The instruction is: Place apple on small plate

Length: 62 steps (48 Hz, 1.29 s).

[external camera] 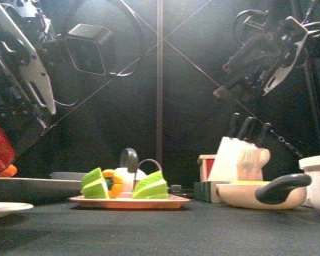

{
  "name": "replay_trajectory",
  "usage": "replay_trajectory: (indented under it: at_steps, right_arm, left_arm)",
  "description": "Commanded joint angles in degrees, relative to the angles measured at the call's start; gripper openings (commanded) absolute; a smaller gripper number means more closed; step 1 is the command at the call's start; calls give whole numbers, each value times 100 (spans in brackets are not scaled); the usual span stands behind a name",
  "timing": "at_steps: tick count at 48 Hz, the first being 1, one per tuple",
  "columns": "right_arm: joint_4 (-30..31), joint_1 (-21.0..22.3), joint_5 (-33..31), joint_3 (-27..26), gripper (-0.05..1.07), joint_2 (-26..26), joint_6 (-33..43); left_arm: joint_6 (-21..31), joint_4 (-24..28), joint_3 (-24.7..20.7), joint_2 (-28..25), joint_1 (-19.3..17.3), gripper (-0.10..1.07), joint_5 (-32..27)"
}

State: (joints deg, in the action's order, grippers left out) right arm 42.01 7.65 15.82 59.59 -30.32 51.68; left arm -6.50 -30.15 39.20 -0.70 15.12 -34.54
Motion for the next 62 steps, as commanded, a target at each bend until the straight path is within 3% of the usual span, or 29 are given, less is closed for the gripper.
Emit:
replay_trajectory:
  at_steps: [1,12,27,62]
  right_arm:
    - [-9,18,9,-53,98,-35,0]
    - [-9,18,9,-53,98,-35,-9]
    - [-9,18,9,-53,98,-35,0]
    - [-9,18,9,-44,98,-35,0]
  left_arm:
    - [-9,-9,-123,53,-97,79,97]
    - [26,0,-79,44,-141,81,132]
    - [26,0,-26,0,-158,97,132]
    - [18,18,-132,114,-158,98,88]
